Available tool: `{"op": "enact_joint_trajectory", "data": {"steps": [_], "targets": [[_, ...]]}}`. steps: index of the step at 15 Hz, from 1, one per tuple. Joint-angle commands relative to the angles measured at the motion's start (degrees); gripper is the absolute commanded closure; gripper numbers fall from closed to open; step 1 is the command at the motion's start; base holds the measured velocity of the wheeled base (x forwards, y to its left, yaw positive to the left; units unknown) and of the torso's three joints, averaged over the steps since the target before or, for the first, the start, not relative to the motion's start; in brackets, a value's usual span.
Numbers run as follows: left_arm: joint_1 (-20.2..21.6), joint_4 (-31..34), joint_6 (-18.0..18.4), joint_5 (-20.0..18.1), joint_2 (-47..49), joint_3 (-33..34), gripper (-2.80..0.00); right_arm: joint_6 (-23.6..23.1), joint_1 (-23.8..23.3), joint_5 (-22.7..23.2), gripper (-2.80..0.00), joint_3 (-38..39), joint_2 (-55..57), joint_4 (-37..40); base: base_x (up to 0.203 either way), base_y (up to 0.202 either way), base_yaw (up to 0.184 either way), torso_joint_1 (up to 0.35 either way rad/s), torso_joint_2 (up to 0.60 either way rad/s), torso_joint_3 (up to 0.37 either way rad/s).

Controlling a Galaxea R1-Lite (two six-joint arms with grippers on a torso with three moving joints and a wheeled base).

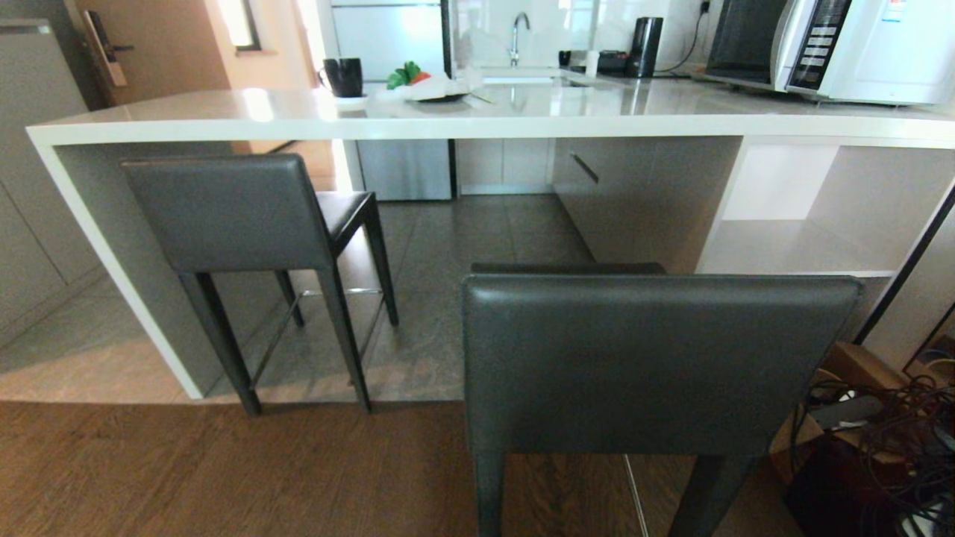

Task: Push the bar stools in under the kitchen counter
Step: Pull the gray chair out from under the dining table

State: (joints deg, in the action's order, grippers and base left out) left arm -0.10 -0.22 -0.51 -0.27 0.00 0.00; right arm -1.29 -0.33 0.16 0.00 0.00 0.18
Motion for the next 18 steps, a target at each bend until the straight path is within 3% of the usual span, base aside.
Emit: {"op": "enact_joint_trajectory", "data": {"steps": [1,18], "targets": [[0.0,-0.1,0.0,0.0,-0.1,0.1,0.0,0.0,0.0,0.0,0.0,0.0,0.1,0.0,0.0,0.198,-0.003,-0.002,0.0,-0.002],[0.0,-0.1,-0.1,0.0,-0.1,0.1,0.0,0.8,0.0,-0.1,0.0,0.0,0.1,-0.1,0.0,0.198,-0.002,0.002,0.0,0.003]]}}
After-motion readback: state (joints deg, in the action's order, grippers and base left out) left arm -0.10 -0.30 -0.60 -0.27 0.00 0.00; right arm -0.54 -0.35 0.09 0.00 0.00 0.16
